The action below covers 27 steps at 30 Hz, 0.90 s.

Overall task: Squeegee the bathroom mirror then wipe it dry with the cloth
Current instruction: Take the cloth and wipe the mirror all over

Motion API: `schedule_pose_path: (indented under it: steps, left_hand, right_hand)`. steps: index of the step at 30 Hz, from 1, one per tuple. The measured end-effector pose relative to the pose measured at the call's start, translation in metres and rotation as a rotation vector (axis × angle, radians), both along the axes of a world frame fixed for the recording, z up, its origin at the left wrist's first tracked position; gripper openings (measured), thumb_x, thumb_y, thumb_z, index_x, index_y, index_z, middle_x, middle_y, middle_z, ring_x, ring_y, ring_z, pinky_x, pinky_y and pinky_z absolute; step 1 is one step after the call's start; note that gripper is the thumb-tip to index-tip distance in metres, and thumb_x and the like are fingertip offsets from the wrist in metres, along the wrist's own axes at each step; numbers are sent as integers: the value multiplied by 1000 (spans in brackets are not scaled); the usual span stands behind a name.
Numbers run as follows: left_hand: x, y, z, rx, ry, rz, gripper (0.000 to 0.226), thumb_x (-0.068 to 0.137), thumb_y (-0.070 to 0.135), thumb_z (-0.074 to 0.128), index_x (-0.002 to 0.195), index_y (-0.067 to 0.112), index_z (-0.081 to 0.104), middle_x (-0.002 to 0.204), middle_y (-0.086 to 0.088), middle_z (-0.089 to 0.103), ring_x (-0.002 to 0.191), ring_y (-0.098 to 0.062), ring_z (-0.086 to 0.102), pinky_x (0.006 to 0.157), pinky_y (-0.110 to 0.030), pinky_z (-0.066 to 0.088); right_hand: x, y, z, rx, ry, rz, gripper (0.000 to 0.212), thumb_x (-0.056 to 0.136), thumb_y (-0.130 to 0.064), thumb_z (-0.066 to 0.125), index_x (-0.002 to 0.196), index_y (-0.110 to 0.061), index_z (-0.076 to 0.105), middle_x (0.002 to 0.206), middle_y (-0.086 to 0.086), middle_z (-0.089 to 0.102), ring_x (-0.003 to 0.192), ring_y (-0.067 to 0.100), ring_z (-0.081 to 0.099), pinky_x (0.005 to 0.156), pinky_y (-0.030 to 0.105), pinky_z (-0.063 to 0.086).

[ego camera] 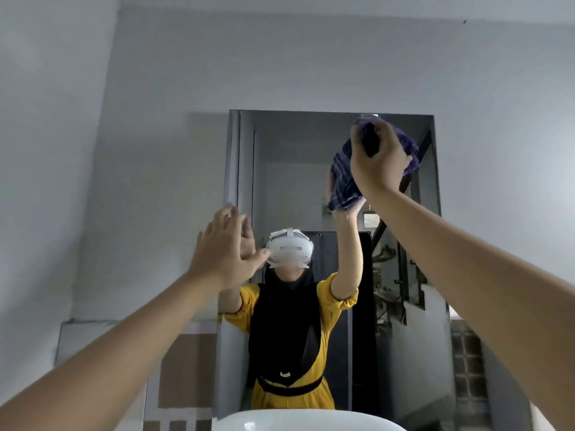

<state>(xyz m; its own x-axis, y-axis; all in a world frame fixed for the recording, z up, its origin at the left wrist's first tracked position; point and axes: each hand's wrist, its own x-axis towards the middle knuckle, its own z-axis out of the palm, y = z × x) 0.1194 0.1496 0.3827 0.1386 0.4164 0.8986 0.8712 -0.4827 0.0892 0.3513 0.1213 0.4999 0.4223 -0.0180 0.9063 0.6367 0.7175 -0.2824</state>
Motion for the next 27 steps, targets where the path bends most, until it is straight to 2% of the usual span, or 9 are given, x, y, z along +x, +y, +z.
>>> schedule_pose_path:
  steps: [1,2,4,6,10,15,20,23,27]
  left_hand:
    - [-6,3,-2,-32,36,74,84,72,62,59,134,14,30,152,-10,14,136,-31,25,108,-56,26]
    - [-12,8,-4,-76,72,126,94,70,67,57,139,15,21,155,-7,4,139,-30,18,110,-58,20]
    - [-24,17,-9,-141,157,175,110,66,72,56,145,19,1,156,-3,-13,143,-27,3,110,-61,8]
    - [-34,22,-13,-161,249,207,126,60,77,58,144,22,-17,153,-1,-28,143,-24,-11,110,-61,0]
    - [-38,27,-20,-164,363,286,143,53,78,62,134,17,-39,139,0,-50,137,-20,-31,108,-60,-10]
    - [-37,28,-20,-145,397,320,145,53,78,62,134,11,-39,141,-5,-48,137,-21,-31,107,-60,-9]
    - [-38,27,-20,-160,394,303,145,55,73,67,134,12,-39,142,-4,-47,135,-19,-33,101,-54,-16]
    - [-38,28,-19,-148,409,317,144,56,72,67,134,11,-38,143,-6,-46,136,-20,-32,105,-55,-13]
    - [-40,29,-21,-115,427,335,145,54,75,66,136,10,-35,144,-7,-43,139,-20,-27,110,-57,-6]
  right_hand:
    - [-1,14,1,-97,-36,-106,33,91,-49,45,110,-28,64,119,-15,61,116,6,53,113,64,10]
    - [-2,29,-1,-191,-68,-194,36,92,-51,40,116,-34,60,138,-14,51,137,13,36,108,70,-7]
    - [-4,48,-8,-277,-149,-320,39,95,-51,34,131,-45,47,154,-20,27,149,16,2,101,72,-17]
    - [-8,57,-14,-279,-188,-423,45,96,-54,29,140,-47,35,159,-18,11,149,20,-8,100,73,-17]
    - [-14,61,-9,-288,-137,-424,48,96,-57,19,141,-50,30,162,-3,-12,148,21,-14,102,71,-16]
    - [-27,63,0,-358,-79,-432,46,98,-51,16,145,-51,18,162,-5,-10,147,22,-15,101,72,-17]
    - [-53,70,15,-353,-41,-479,60,95,-53,24,150,-40,4,162,-4,-7,148,23,-10,101,74,-12]
    - [-79,72,25,-330,-74,-481,64,94,-54,27,152,-34,7,162,-4,-5,148,23,-8,102,74,-11]
    - [-124,79,37,-287,-200,-488,62,93,-55,29,150,-36,18,162,-3,-3,149,24,-5,102,73,-11]
